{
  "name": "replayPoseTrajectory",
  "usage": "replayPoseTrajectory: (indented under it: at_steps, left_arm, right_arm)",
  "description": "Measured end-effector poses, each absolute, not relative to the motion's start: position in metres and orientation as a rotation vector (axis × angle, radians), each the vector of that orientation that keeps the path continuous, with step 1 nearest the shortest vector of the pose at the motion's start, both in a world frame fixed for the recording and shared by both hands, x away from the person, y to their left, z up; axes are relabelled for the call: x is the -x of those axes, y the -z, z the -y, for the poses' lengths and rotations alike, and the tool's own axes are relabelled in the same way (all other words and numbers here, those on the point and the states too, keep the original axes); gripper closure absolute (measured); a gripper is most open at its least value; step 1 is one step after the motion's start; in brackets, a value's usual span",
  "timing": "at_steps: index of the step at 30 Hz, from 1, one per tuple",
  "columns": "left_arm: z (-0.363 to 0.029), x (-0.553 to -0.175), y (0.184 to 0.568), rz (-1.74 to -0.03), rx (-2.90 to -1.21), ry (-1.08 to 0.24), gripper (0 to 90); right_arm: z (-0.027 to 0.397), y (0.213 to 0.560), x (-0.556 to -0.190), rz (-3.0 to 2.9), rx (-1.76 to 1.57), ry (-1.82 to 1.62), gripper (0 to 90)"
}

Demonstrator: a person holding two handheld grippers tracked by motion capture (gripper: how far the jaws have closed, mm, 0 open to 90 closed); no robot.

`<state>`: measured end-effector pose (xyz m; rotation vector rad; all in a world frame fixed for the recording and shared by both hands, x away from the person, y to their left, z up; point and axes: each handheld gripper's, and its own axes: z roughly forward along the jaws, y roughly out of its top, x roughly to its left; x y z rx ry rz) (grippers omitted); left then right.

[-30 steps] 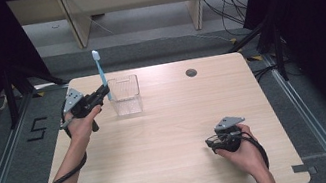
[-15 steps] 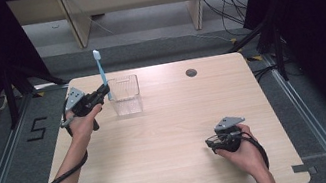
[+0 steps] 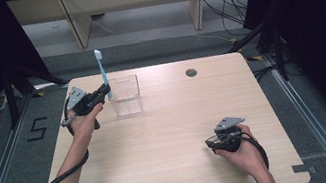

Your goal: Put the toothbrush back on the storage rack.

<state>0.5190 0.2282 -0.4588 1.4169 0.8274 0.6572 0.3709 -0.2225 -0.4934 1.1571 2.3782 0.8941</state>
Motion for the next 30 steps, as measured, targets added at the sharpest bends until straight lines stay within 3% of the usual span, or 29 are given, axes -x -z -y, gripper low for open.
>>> replayPoseTrajectory:
  at_steps: [30]
  left_arm:
    - [-0.2297,-0.5146,0.4664,-0.841,-1.458,-0.667,83.0]
  right_arm:
    - [0.2228,0.4946,-0.3711,-2.381,-1.165,-0.897,45.1]
